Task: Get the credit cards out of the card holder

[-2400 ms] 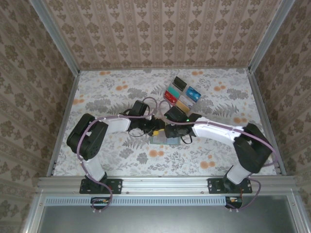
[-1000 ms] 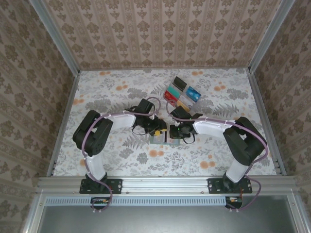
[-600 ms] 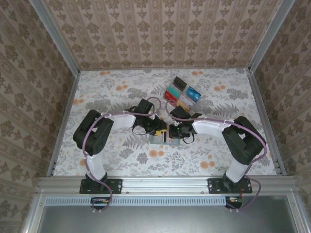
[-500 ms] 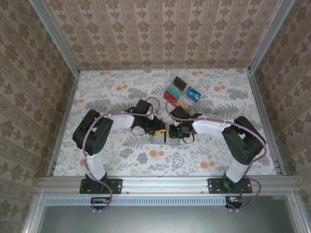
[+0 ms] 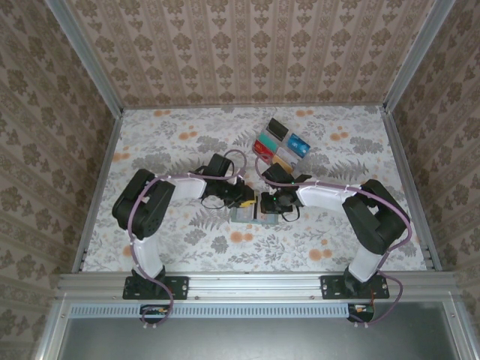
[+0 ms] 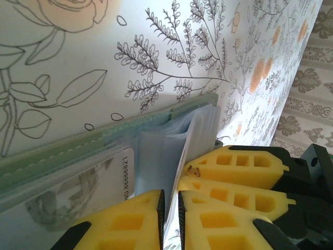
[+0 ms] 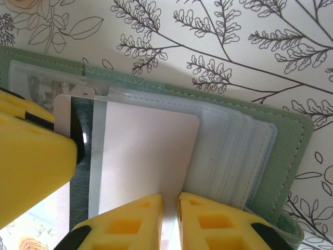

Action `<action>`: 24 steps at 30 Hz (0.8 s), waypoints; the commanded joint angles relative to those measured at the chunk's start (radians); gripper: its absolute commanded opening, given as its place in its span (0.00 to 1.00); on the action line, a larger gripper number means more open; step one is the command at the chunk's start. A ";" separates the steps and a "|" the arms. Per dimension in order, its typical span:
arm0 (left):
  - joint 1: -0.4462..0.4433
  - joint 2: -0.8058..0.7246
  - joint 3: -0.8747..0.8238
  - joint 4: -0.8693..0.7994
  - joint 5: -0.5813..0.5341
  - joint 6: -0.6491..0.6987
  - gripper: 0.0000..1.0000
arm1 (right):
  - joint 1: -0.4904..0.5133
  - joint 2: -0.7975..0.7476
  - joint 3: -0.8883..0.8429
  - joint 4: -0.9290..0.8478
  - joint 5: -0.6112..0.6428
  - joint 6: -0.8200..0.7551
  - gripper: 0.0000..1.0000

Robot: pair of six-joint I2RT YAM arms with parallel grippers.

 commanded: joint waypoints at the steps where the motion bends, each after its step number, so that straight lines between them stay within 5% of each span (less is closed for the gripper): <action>1: -0.012 0.021 0.012 -0.008 0.020 0.043 0.17 | 0.002 0.028 -0.009 -0.058 0.043 0.017 0.19; 5: -0.016 0.025 0.023 -0.020 0.018 0.061 0.16 | 0.001 0.026 -0.015 -0.057 0.042 0.020 0.19; 11: -0.001 -0.004 0.022 -0.075 0.000 0.107 0.00 | 0.000 0.021 -0.016 -0.069 0.056 0.029 0.19; 24: 0.146 -0.233 0.008 -0.338 -0.028 0.303 0.00 | -0.005 0.008 -0.007 -0.071 0.045 0.048 0.20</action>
